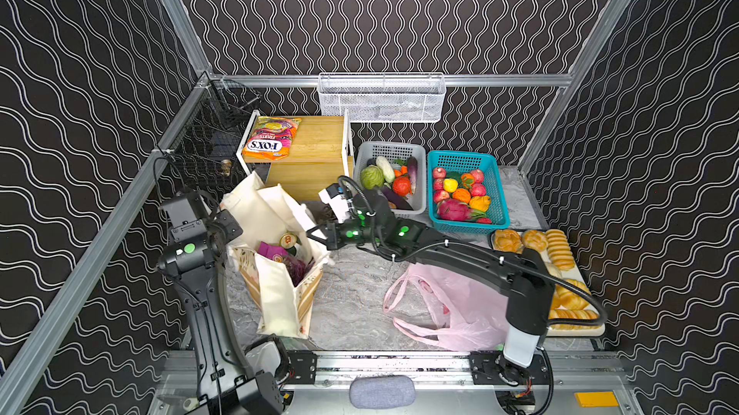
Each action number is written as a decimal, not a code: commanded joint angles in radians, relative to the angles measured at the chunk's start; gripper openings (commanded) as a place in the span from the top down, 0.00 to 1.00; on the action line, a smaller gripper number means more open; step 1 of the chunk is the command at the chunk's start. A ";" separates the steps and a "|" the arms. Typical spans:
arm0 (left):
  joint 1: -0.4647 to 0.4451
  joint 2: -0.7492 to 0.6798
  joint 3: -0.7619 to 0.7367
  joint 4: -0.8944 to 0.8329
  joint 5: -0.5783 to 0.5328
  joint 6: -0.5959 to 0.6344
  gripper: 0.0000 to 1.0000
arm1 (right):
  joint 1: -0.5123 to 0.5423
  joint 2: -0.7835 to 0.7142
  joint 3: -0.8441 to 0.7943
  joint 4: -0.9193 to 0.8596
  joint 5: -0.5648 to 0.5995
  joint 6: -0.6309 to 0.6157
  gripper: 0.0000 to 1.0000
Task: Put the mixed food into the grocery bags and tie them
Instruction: 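Drag the tote bag handle toward left arm with right gripper while left withdraws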
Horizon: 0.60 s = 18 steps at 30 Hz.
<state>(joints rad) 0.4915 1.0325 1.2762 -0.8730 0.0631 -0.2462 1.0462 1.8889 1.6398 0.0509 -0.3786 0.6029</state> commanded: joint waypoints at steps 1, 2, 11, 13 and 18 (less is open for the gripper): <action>0.050 0.022 0.036 0.102 0.003 0.059 1.00 | 0.025 0.060 0.089 0.179 -0.012 0.022 1.00; 0.087 0.032 0.038 0.103 0.018 0.066 1.00 | 0.034 0.085 0.121 0.180 -0.005 0.022 1.00; 0.322 0.118 0.105 0.159 0.235 0.061 1.00 | 0.065 0.239 0.313 0.202 0.008 0.043 1.00; 0.362 0.130 0.120 0.170 0.282 0.054 1.00 | 0.068 0.265 0.345 0.214 0.018 0.052 1.00; 0.372 0.168 0.089 0.181 0.298 0.070 1.00 | 0.073 0.328 0.422 0.203 0.022 0.067 1.00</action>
<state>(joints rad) 0.8577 1.1778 1.3682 -0.8097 0.3130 -0.1932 1.1168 2.2059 2.0190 0.0933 -0.3489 0.6525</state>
